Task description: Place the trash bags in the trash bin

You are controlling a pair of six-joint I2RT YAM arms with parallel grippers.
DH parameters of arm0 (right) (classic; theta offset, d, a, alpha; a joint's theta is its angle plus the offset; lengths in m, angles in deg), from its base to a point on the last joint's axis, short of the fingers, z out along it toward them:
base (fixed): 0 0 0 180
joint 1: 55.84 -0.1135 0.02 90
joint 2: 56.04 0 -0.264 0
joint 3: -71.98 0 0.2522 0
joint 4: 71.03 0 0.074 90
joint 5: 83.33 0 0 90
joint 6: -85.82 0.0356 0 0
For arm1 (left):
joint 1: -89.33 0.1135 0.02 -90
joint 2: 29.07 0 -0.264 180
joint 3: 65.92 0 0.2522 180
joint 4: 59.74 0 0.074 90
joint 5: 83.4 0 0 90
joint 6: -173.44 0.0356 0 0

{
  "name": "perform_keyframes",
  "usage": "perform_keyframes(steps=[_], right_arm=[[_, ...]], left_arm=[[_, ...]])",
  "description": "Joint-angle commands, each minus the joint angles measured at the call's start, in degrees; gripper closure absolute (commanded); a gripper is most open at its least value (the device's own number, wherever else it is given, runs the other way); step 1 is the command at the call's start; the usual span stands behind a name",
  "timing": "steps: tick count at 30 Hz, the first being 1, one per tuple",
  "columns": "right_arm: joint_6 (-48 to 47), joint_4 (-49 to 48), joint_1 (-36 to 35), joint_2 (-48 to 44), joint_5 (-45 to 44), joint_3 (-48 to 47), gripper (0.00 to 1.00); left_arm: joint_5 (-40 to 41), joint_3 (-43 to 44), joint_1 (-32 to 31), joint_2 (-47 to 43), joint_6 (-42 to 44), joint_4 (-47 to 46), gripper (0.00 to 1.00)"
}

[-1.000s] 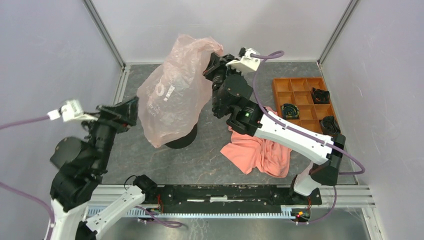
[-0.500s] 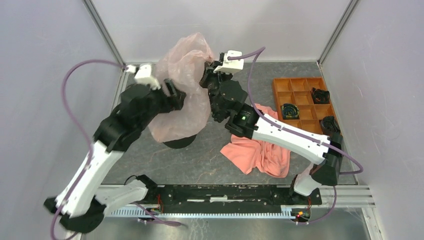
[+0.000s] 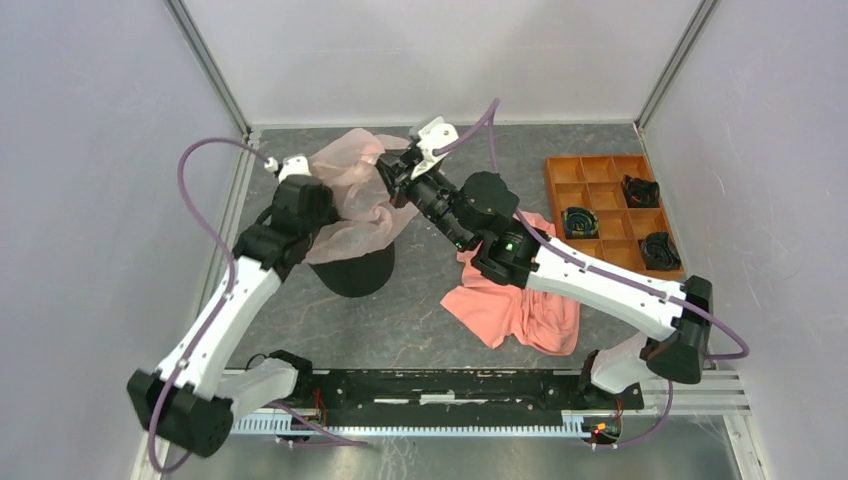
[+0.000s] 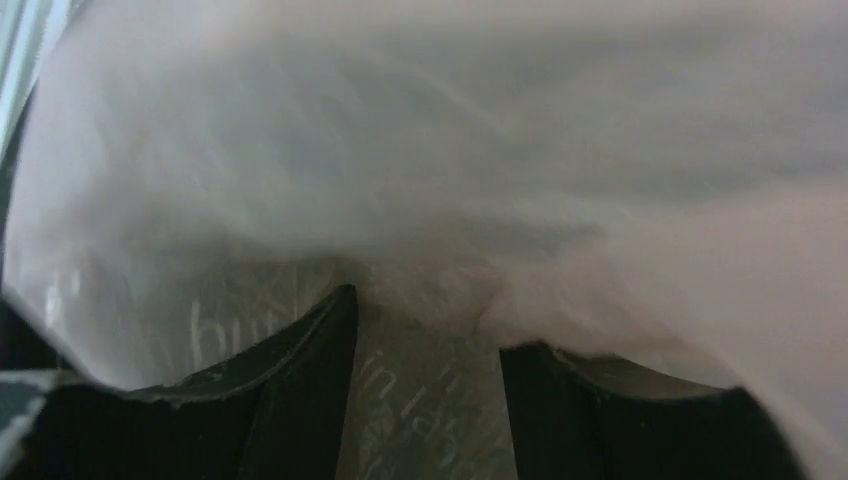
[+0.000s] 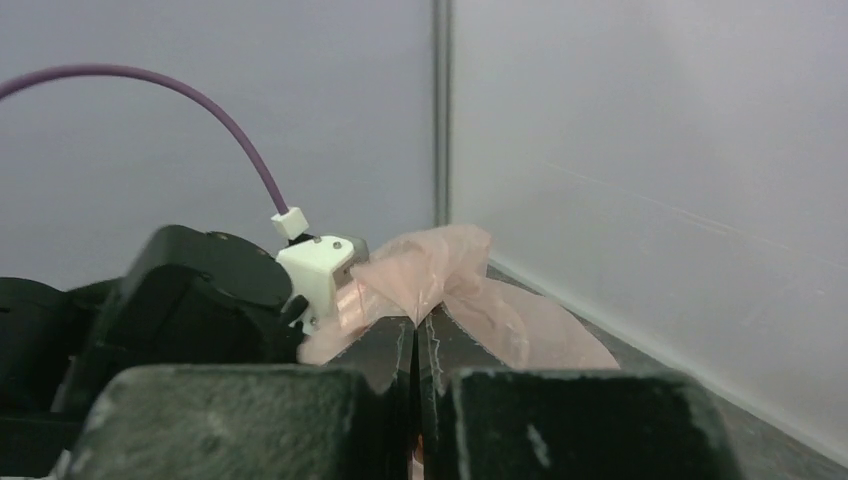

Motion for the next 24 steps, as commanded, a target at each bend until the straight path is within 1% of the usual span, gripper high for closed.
perform_keyframes(steps=[1,4,5,7,8,9,12,15,16,18,20,22,23,24], right_arm=[[0.22,-1.25,2.17,3.92,12.03,-2.14,0.99],[0.69,-0.64,3.51,6.77,15.08,-3.65,0.99],[0.69,-0.25,3.80,7.40,15.45,-4.21,0.99],[2.41,1.19,4.65,8.83,16.19,-5.74,0.99],[2.69,2.18,5.04,9.39,16.46,-6.62,0.99],[3.01,3.08,5.44,9.96,16.54,-7.34,0.99],[3.90,3.80,6.23,10.78,17.24,-8.25,0.99],[5.54,4.44,6.46,12.25,17.54,-10.36,0.99],[6.33,4.36,6.44,12.72,17.28,-10.98,0.99],[8.66,3.82,6.49,13.66,16.30,-12.01,0.99],[11.21,3.07,6.51,14.12,15.47,-12.63,0.99],[12.74,1.81,6.54,14.19,16.18,-12.57,0.99],[13.33,1.43,6.51,14.15,16.81,-12.49,0.99],[14.11,1.13,6.55,13.92,17.31,-12.49,0.99]], left_arm=[[-5.45,-2.10,-0.01,-8.82,-0.97,-4.91,0.37],[-9.67,1.96,-0.03,-10.97,1.37,-1.13,0.28],[-10.38,4.16,-0.03,-11.57,1.91,0.70,0.24],[-12.54,8.27,-0.03,-13.04,3.49,4.39,0.11],[-13.24,10.27,-0.03,-13.85,4.06,6.03,0.07],[-14.14,12.21,-0.03,-14.68,4.39,7.39,0.04],[-18.21,14.20,-0.02,-17.73,4.41,9.41,0.02],[-23.92,12.54,-0.03,-20.98,2.65,8.47,0.01],[-27.80,11.12,0.00,-22.03,2.49,7.44,0.02],[-37.15,7.31,0.01,-23.89,1.74,1.81,0.04],[-44.91,3.89,0.01,-24.67,-0.83,-3.87,0.09],[-50.95,1.47,0.00,-23.57,-4.24,-9.48,0.22],[-53.04,0.34,0.02,-22.84,-5.77,-12.11,0.24],[-52.96,-0.44,-0.02,-22.33,-7.16,-13.93,0.24]])
